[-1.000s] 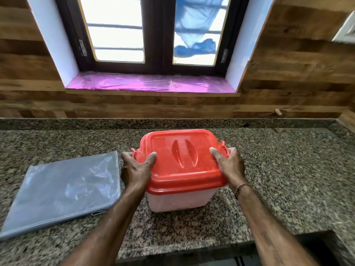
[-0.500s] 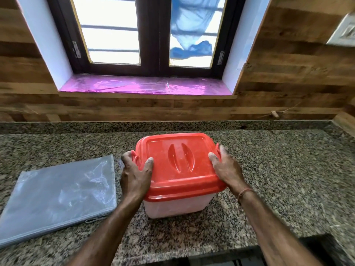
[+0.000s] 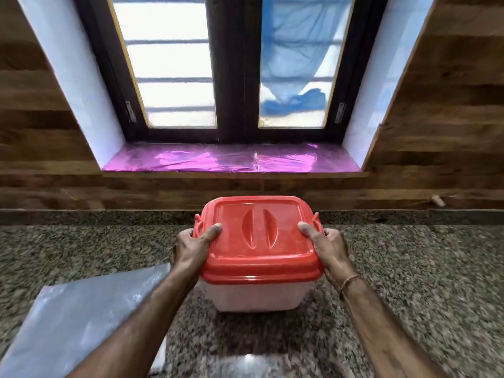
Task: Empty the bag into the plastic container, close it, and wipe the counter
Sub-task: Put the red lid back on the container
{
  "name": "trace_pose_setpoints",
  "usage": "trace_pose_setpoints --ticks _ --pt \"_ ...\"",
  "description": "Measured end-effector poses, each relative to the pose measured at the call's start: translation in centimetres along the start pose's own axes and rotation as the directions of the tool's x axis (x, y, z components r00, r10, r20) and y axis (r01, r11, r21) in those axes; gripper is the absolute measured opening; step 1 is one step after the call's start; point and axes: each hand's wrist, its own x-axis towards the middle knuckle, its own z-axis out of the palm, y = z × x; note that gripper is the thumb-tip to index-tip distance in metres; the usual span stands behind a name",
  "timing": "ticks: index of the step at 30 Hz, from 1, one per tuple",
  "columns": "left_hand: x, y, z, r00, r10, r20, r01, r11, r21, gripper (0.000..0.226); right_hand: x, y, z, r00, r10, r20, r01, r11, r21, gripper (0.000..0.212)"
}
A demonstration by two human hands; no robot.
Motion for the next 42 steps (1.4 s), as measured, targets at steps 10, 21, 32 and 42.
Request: trace_pose_setpoints --ticks 10,21,32,42 --pt "11.8 3.2 4.8 1.000 -0.017 -0.023 0.019 0.996 0.090 0.074 11.3 -2.8 4.1 1.000 0.006 0.001 -0.005 0.999 -0.042 0.043" --pt "15.4 1.9 5.3 0.998 -0.028 -0.053 0.033 0.995 0.092 0.065 13.3 -2.1 6.5 0.999 0.028 -0.018 -0.028 1.000 -0.003 0.048" --pt "12.1 1.1 2.5 0.993 0.077 0.086 -0.092 0.977 0.190 0.074 7.3 -2.9 7.6 0.909 -0.333 -0.249 0.135 0.804 -0.579 0.076" --pt "7.7 -16.2 -21.2 0.983 -0.105 -0.150 0.176 0.776 0.606 0.087 -15.9 8.3 24.1 0.876 -0.421 0.234 0.476 0.679 -0.559 0.056"
